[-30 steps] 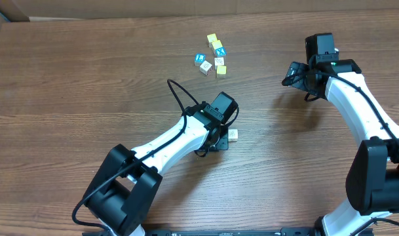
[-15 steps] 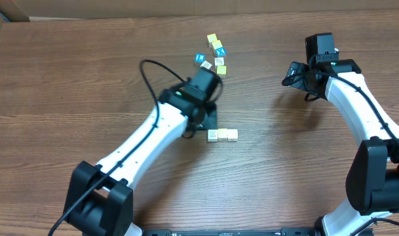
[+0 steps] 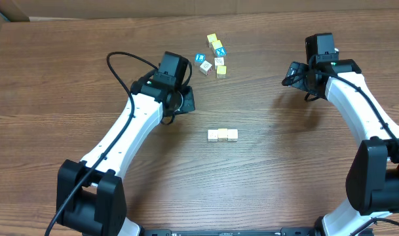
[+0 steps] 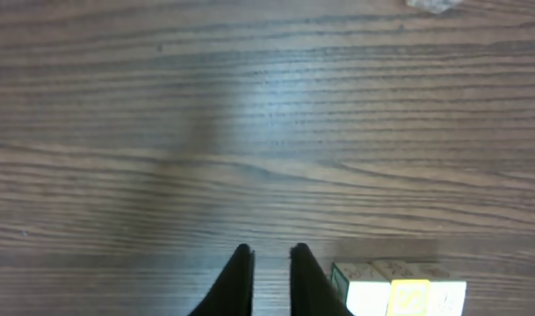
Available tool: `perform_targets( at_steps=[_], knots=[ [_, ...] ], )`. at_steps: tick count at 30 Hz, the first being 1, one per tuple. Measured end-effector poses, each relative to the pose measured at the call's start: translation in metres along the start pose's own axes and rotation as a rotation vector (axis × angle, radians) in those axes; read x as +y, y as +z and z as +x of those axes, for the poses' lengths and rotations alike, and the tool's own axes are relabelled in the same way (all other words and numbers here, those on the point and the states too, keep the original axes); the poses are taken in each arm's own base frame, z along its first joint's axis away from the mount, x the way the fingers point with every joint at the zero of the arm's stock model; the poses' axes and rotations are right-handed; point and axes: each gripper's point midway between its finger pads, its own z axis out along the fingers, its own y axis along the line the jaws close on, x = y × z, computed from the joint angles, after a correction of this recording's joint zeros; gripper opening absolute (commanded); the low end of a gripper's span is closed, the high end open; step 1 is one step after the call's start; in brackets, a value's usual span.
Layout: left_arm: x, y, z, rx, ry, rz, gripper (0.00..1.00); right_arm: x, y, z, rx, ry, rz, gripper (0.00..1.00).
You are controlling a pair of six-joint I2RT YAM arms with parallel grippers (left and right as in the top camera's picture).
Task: Flip 4 blocks
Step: 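Raise the left gripper and move it up to the block cluster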
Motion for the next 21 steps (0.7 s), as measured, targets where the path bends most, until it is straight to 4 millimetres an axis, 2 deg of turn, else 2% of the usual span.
perform_targets(
  at_steps=[11,15,21],
  knots=[
    [-0.001,-0.005,-0.007,-0.014,0.031,0.005,0.04,0.0,0.0,0.0,0.0,0.0,0.0,1.0],
    [-0.016,-0.036,-0.037,-0.058,0.056,0.024,0.04,0.0,0.0,0.0,0.0,0.0,0.0,1.0],
    [-0.04,-0.101,-0.103,-0.163,0.066,0.062,0.04,0.0,0.0,0.0,0.0,0.0,0.0,1.0]
  ],
)
